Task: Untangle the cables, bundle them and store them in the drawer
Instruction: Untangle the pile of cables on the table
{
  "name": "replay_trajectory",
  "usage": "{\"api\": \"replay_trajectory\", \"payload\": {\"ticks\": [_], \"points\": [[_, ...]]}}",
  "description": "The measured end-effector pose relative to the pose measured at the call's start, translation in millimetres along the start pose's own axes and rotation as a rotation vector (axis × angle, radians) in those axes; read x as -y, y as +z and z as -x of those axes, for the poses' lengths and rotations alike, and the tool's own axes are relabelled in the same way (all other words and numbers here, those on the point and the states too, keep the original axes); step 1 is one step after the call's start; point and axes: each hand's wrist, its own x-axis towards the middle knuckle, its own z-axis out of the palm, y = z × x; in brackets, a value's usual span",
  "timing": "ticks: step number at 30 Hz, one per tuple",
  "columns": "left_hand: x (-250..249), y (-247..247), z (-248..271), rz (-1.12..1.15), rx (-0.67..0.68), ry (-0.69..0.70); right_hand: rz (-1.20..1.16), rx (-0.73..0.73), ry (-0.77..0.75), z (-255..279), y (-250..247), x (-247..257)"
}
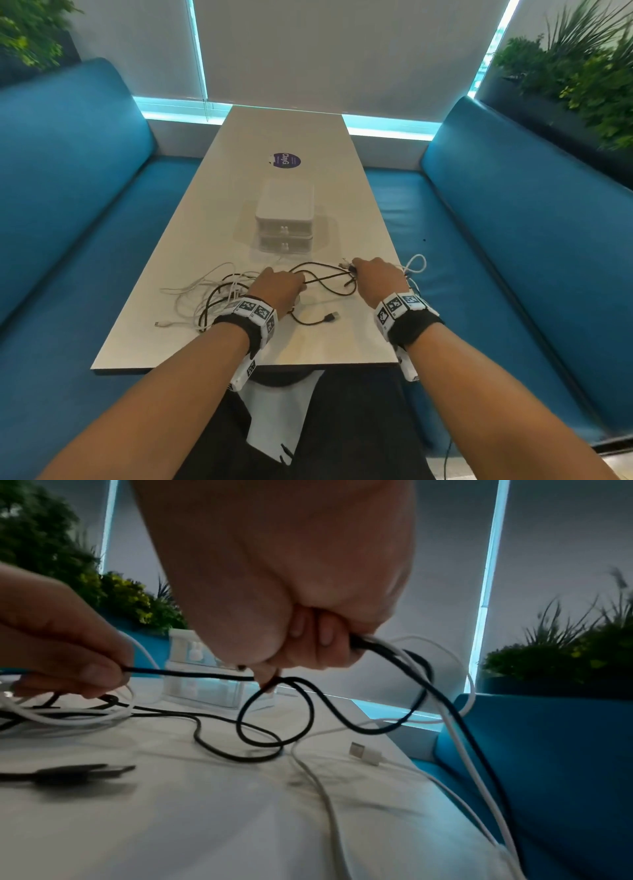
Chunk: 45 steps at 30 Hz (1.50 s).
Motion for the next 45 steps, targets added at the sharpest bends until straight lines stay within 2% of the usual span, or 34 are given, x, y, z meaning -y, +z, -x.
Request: {"api": "replay_trajectory", "payload": {"ticks": [3,10,15,18,24,31,35,41,45], "points": [[-5,-3,-4,0.037,-0.007,-0.019,0.038,0.025,0.037,1,-1,-2],[3,-1,-7,-0.003,-0.009,-0.114,0.0,-0.018,0.057,3,2,-3],[5,3,-7,-0.201,-0.003,-0.135,0.027,0.003,0.079,0,5,-7],[3,4,-6,-0.226,0.018,-0.122,0.055,0.035,0.089,2,4,-9],[8,8,4,-0.174,-0.116,-0.056,0.103,0.092,0.122,5,-2,-20],[2,-4,5,-0.086,-0.007,-0.104,0.161,0.192,0.185,10,-4,-21],[3,-4,7,-0.082,0.004,-0.042,0.163,0.208,0.217,13,-4,-27],[-4,-7,4,-0.122,-0.018,-0.039,0.14,0.15,0.173,14,-6,-18],[-9,-13,5,-0.171,0.031,-0.035,-0.064,0.047,0.199,10,-5,3]]}}
